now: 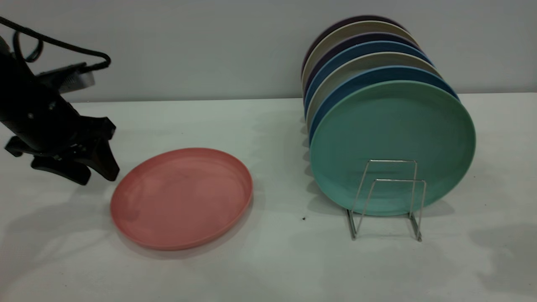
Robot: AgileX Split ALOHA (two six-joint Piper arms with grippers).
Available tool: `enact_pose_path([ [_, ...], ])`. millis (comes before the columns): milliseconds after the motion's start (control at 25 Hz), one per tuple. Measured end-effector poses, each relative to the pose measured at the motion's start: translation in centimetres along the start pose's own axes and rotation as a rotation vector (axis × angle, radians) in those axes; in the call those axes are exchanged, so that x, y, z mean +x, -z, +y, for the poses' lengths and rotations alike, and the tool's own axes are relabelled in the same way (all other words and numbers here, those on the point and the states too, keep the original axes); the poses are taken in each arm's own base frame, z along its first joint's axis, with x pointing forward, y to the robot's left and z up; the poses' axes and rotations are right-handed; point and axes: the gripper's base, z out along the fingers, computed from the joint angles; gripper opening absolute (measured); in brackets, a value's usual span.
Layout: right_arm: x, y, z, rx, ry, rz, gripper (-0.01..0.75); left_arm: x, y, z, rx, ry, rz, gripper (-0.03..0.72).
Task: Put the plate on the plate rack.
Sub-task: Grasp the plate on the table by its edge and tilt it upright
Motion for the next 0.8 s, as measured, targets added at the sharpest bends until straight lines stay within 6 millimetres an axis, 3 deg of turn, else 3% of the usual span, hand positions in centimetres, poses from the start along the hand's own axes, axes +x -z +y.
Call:
enact_pose_path([
  [360,-0.2,0.0,0.0,0.004,-0.001,-0.023,0.492,-0.7,-1.4,0.3,0.004,0.022,-0.007,0.501],
  [800,-0.4,0.0,-0.1,0.008,0.0,-0.048,0.492,0.2,-3.7,0.7,0.004,0.058,0.032,0.501],
])
